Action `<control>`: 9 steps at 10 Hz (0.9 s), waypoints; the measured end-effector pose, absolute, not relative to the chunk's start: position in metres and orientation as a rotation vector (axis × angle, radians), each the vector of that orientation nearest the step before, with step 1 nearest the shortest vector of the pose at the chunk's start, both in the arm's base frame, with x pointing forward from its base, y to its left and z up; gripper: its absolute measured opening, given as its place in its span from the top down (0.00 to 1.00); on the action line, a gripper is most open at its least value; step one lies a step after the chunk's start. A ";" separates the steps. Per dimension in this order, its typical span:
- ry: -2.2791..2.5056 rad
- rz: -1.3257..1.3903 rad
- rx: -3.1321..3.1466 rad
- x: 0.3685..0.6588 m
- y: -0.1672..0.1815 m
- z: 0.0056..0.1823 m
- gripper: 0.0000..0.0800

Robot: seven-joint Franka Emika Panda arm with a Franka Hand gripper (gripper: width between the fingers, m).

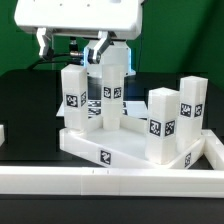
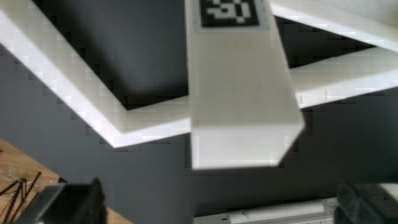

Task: Assemble desk

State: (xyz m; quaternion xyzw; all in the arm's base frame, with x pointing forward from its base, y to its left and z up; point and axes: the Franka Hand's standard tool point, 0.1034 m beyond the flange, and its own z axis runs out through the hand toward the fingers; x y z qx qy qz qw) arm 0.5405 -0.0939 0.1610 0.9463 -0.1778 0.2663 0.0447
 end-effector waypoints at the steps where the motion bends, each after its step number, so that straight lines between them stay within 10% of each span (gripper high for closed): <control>1: -0.542 0.806 2.893 0.540 -0.094 0.159 0.19; 9: -0.621 0.104 3.152 0.535 -0.089 0.138 0.19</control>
Offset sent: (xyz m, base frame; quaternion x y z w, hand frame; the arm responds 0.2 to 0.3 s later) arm 0.0000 0.0000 0.0000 0.0000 -0.0650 0.0000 0.9979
